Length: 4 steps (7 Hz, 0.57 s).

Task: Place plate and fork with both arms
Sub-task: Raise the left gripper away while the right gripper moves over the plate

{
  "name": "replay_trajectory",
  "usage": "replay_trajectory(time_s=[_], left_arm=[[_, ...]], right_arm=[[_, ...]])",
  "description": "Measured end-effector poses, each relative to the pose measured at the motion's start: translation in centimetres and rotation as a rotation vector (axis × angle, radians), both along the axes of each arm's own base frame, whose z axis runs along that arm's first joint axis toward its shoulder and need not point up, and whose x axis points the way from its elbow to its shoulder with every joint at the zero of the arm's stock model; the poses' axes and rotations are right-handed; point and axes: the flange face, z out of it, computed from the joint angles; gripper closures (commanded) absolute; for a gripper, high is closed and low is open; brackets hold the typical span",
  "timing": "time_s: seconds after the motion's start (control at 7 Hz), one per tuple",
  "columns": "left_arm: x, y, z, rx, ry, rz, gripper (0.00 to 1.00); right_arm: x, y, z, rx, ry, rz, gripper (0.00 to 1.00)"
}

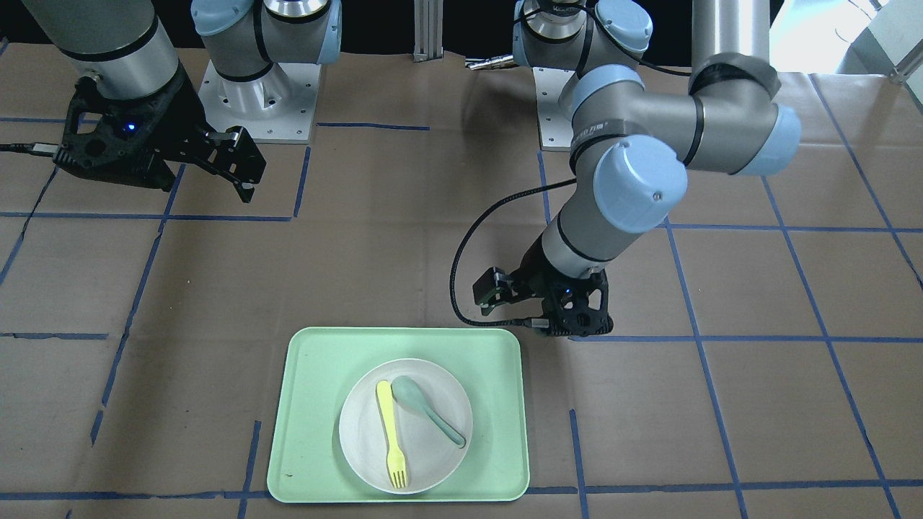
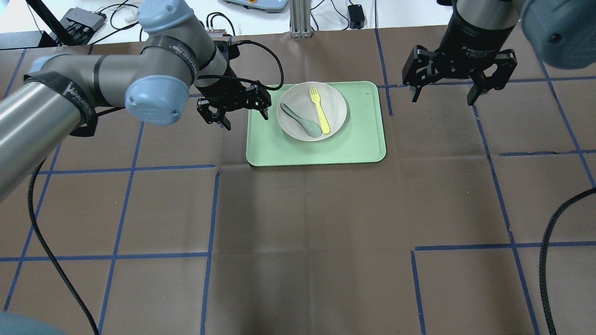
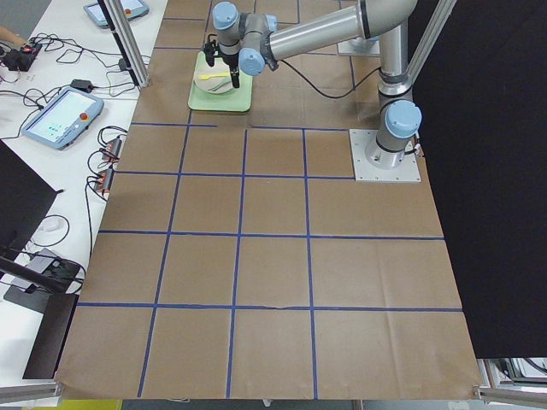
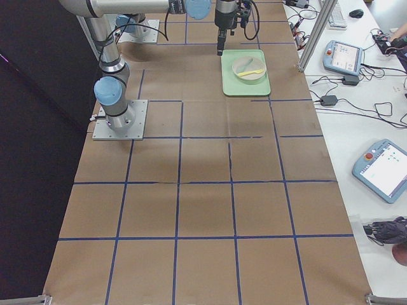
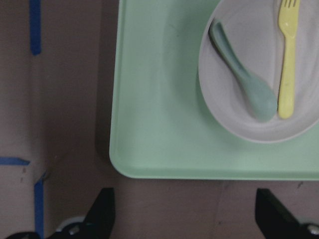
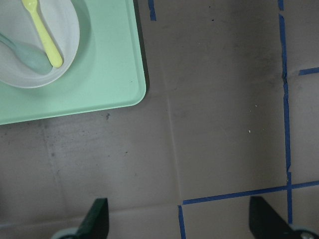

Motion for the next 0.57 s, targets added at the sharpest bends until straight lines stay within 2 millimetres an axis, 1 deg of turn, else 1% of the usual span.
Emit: replay_trajectory(time_s=[0.29, 0.43, 0.57], left_arm=[[2.5, 6.0, 8.1, 0.021, -0.117, -0.055, 0.01], [4.5, 8.8, 11.3, 0.044, -0.148, -0.06, 0.01], [6.6, 10.8, 13.3, 0.068, -0.157, -0.063, 0.01]], right_arm=[[0.2, -0.9, -0.3, -0.013, -0.006, 0.009, 0.0], [0.5, -2.0, -0.7, -0.033, -0.01, 0.024, 0.0], [1.5, -3.1, -1.0, -0.051, -0.012, 0.05, 0.0]])
